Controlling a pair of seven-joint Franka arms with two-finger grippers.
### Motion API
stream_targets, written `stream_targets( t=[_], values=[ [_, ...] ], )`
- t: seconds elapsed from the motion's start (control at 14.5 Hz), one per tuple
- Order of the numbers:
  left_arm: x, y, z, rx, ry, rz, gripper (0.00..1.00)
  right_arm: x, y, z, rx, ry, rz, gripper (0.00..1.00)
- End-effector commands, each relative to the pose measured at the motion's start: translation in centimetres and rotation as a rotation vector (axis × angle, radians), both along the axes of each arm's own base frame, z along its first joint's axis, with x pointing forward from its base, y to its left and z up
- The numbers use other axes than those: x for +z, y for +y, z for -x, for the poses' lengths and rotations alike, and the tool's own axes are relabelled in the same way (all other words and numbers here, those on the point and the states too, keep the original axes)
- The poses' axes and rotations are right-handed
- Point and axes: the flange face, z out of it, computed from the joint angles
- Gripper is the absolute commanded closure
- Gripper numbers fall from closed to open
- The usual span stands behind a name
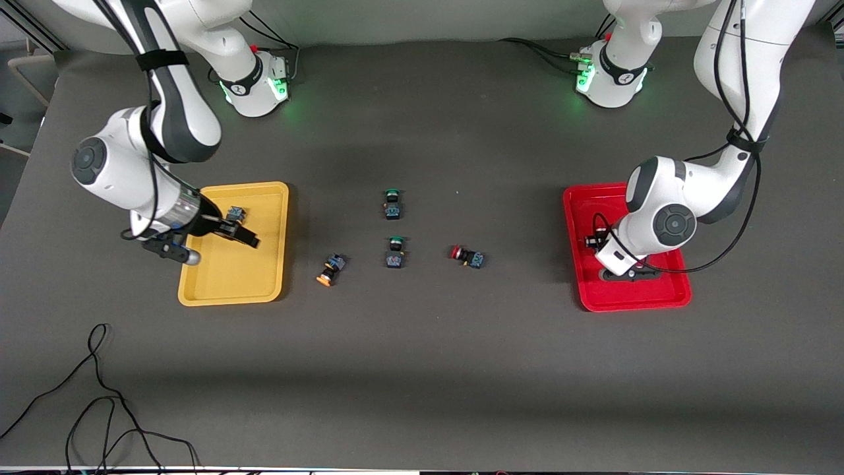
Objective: Place red and yellow buttons in trays
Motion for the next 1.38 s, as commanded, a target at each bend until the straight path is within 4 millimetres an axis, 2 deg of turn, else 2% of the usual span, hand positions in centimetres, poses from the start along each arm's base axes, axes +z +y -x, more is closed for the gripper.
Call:
stream_targets(
  t=[0.0, 0.14, 0.28, 0.34, 0.48, 0.62, 0.69, 0.76, 0.9, 1.03, 1.1, 1.17, 1.24, 1.31],
  values=[
    [4.8, 0.3, -1.7, -0.005, 0.003, -0.042, 0.0, -2.0, 7.2, -2.9, -0.038, 0.04, -0.022, 0.0],
    [9.5, -0.3, -3.3, -0.008, 0.017, -0.065, 0.0, -4.0, 11.1, -4.3, -0.082, 0.052, -0.023, 0.0],
    [13.2, -1.4, -4.6, -0.009, 0.019, -0.062, 0.0, -7.2, 13.1, -4.6, -0.101, 0.016, -0.024, 0.0],
    [14.1, -2.6, -4.8, -0.011, 0.012, -0.048, 0.0, -8.6, 13.4, -4.6, -0.103, 0.008, -0.019, 0.0],
    [14.4, -5.0, -4.4, 0.11, 0.006, -0.034, 0.0, -11.6, 13.9, -4.3, -0.1, 0.014, -0.005, 0.0],
    [14.3, -8.7, -3.4, 0.206, 0.006, -0.047, 0.0, -14.2, 14.6, -3.6, -0.089, 0.027, 0.011, 0.0],
    [14.2, -11.2, -2.8, 0.254, -0.007, -0.052, 0.0, -15.1, 14.5, -3.4, -0.089, 0.041, 0.018, 0.0],
    [14.0, -14.3, -2.1, 0.344, -0.018, -0.043, 0.0, -15.8, 14.6, -3.2, -0.087, 0.051, 0.022, 0.07],
    [13.7, -19.8, -0.9, 0.588, -0.065, -0.021, 0.0, -16.6, 14.6, -2.9, -0.084, 0.066, 0.027, 0.45],
    [13.2, -24.3, 0.3, 0.847, -0.097, -0.004, 0.0, -16.3, 14.5, -3.0, -0.084, 0.067, 0.025, 0.71],
    [12.9, -26.6, 1.3, 0.965, -0.11, 0.0, 0.0, -15.7, 14.5, -3.1, -0.083, 0.062, 0.022, 0.79],
    [11.9, -27.9, 1.8, 1.041, -0.132, -0.013, 0.0, -15.3, 14.3, -3.1, -0.083, 0.072, 0.022, 0.86],
    [11.0, -28.5, 2.0, 1.114, -0.166, -0.036, 0.0, -14.1, 14.2, -3.2, -0.08, 0.085, 0.017, 0.9],
    [9.4, -29.0, 2.4, 1.187, -0.192, -0.069, 0.0, -12.0, 13.8, -3.5, -0.08, 0.097, 0.01, 0.93]
  ],
)
